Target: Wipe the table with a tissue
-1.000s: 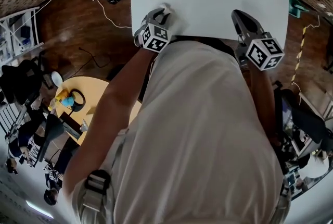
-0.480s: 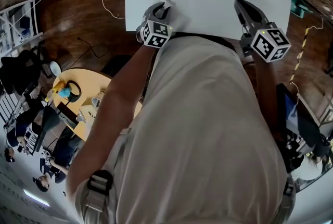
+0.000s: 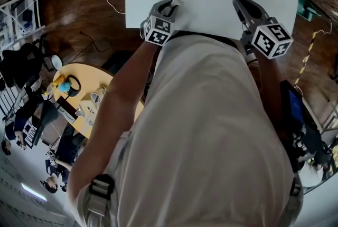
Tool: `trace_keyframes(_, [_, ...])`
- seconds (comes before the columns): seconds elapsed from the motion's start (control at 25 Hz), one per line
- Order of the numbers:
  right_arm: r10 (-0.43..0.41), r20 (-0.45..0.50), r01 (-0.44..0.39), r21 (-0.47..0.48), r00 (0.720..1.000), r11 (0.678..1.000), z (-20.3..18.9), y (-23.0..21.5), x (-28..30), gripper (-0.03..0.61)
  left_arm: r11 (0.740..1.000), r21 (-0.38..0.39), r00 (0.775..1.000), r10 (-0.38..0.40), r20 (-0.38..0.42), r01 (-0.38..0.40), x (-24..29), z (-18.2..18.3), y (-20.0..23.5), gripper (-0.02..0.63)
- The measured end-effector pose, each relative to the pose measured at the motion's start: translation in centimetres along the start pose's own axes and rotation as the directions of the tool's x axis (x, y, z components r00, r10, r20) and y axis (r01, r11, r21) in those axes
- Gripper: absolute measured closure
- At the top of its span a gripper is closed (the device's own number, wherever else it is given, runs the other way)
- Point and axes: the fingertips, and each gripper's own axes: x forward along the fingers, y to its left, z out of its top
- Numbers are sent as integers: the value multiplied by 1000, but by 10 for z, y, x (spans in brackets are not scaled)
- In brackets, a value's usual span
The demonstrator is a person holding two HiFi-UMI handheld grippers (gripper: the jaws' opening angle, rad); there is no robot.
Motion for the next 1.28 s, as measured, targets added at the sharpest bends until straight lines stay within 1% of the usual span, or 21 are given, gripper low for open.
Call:
trace_keyframes(0.16, [38,-12,-38,-15,999,999,2,7,13,572,997,-11,997,-75,-19,75,-10,-7,-8,525])
trace_keyframes(0.24, [52,-13,-52,-18,999,998,3,10,19,572,998,-6,997,-67,-23,67,-19,-10,-2,525])
trace_keyframes(0.36, [67,-18,-68,-21,998,997,2,14,25,572,999,-34,999,19,-35,-20,-34,-27,21,523])
trace_keyframes(0.48, [77,-22,-78,-21,997,997,1,18,28,572,988,-99,992,116,-49,-121,-50,-44,51,523])
trace_keyframes(0.56, [79,-25,-79,-7,997,997,0,18,29,572,979,-128,987,149,-62,-156,-56,-49,65,523])
trace_keyframes(0.6, [80,-26,-80,1,996,997,0,18,30,572,978,-136,986,152,-64,-159,-57,-49,68,523])
trace_keyframes(0.76, [99,-24,-99,2,995,995,3,22,43,572,977,-167,991,132,-30,-136,-56,-32,69,522])
trace_keyframes(0.88, [107,0,-107,-14,994,994,11,28,48,572,974,-196,993,120,0,-118,-53,-18,71,522])
trace_keyframes(1.0, [101,26,-100,-23,995,995,19,27,47,572,981,-168,994,106,15,-102,-43,-4,78,522])
trace_keyframes(1.08, [90,38,-90,-18,995,996,22,26,40,572,982,-158,994,109,27,-104,-37,11,85,522])
trace_keyframes(1.2, [61,55,-61,1,997,998,18,27,25,572,981,-162,993,112,46,-103,-26,39,100,522])
trace_keyframes(1.28, [40,62,-40,13,997,999,14,25,21,572,986,-135,994,105,37,-99,-14,52,112,522])
